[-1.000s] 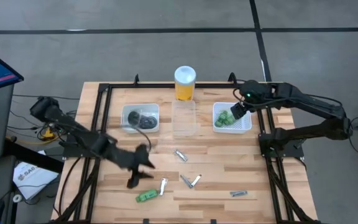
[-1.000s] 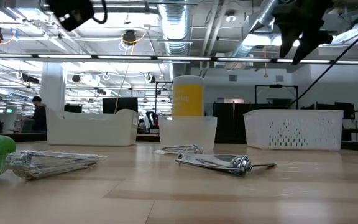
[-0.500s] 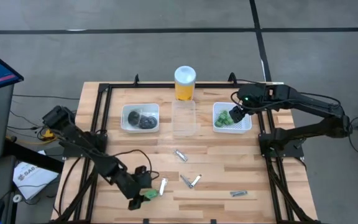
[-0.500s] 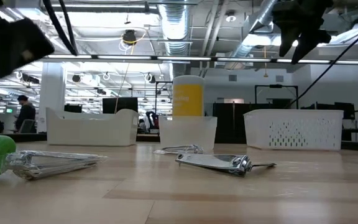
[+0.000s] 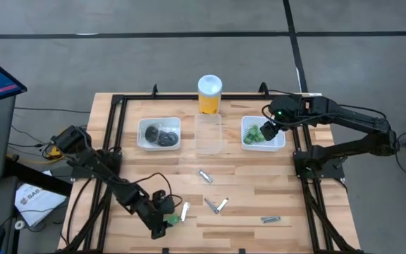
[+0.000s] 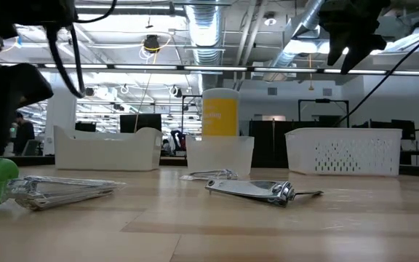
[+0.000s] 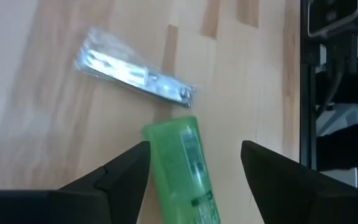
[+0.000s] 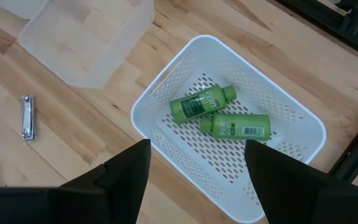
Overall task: Pick & Place Travel size toiletries
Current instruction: Put the green shampoo into the right white bin
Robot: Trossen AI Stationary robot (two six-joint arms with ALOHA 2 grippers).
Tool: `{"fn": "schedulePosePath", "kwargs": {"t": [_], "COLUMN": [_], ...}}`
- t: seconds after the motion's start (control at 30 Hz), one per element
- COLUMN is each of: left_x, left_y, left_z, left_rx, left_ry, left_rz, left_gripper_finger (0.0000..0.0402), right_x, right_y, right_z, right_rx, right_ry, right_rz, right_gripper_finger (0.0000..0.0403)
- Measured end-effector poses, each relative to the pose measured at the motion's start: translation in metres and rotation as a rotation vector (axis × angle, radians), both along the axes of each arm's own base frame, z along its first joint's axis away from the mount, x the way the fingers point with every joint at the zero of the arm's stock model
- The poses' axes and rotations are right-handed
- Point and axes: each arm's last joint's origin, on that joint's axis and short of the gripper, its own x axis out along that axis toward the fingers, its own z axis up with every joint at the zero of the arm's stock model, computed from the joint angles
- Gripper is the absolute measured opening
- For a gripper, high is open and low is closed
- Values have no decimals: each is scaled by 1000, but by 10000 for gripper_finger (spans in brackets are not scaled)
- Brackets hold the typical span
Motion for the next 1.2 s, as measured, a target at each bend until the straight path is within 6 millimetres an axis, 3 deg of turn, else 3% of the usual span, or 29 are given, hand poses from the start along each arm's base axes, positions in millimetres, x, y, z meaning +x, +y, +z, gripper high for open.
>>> {"fn": "schedulePosePath", "kwargs": {"t": [0.73,1.2], "left_x": [-9,-1], "left_y": [-10,-25], "left_z": [-2,-41], "left_rx": [40,105], "left_ry": [-17,108], "left_rz": [-21,11], "left_gripper_finger": [246,245], "right_x": [0,0], "right_y": [0,0], "right_z": [0,0], "right_rx": [-1,-2], "right_ry": [0,4], "right_rz": [-1,-2], "right_gripper_finger": [253,253]}}
